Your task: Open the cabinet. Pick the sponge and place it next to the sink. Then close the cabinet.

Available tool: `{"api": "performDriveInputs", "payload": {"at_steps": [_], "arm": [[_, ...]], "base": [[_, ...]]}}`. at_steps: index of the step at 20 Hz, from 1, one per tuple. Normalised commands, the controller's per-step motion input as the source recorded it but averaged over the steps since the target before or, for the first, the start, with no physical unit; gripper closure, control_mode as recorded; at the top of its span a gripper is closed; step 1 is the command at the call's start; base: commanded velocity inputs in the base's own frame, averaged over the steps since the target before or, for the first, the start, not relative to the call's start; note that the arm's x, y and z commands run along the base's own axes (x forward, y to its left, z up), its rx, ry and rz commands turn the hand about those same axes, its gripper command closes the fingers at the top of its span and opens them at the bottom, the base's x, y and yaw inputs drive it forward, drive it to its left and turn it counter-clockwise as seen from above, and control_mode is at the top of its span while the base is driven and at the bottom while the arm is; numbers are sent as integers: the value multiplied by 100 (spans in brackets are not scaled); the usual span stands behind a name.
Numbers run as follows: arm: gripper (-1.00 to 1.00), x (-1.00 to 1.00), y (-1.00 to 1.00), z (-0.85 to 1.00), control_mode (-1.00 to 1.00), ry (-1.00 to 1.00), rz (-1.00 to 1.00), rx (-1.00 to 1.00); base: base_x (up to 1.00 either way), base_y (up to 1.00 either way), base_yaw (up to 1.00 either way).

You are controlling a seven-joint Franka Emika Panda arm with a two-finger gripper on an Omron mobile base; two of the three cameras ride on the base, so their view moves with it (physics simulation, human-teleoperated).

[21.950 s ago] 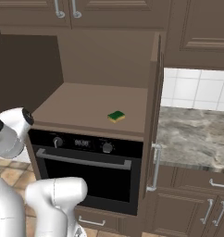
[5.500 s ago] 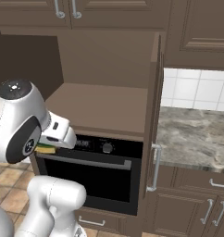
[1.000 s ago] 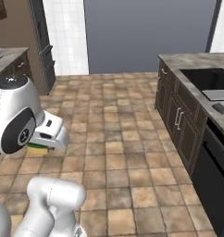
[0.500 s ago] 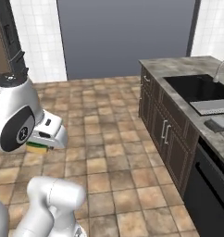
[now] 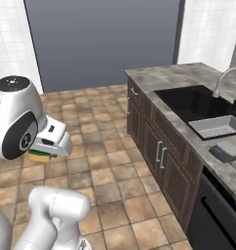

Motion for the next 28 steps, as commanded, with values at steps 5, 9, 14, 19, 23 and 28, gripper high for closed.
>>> {"api": "performDriveInputs", "payload": {"at_steps": [5,9,14,19,23,28], "arm": [[100,0,0,0,100,0,0,0],[100,0,0,0,100,0,0,0],[100,0,0,0,100,0,0,0],[100,0,0,0,100,0,0,0],[100,0,0,0,100,0,0,0],[100,0,0,0,100,0,0,0]], "base": [[100,0,-38],[100,3,-39],[100,23,-40],[88,19,-40],[26,0,-53],[25,0,-63]]}}
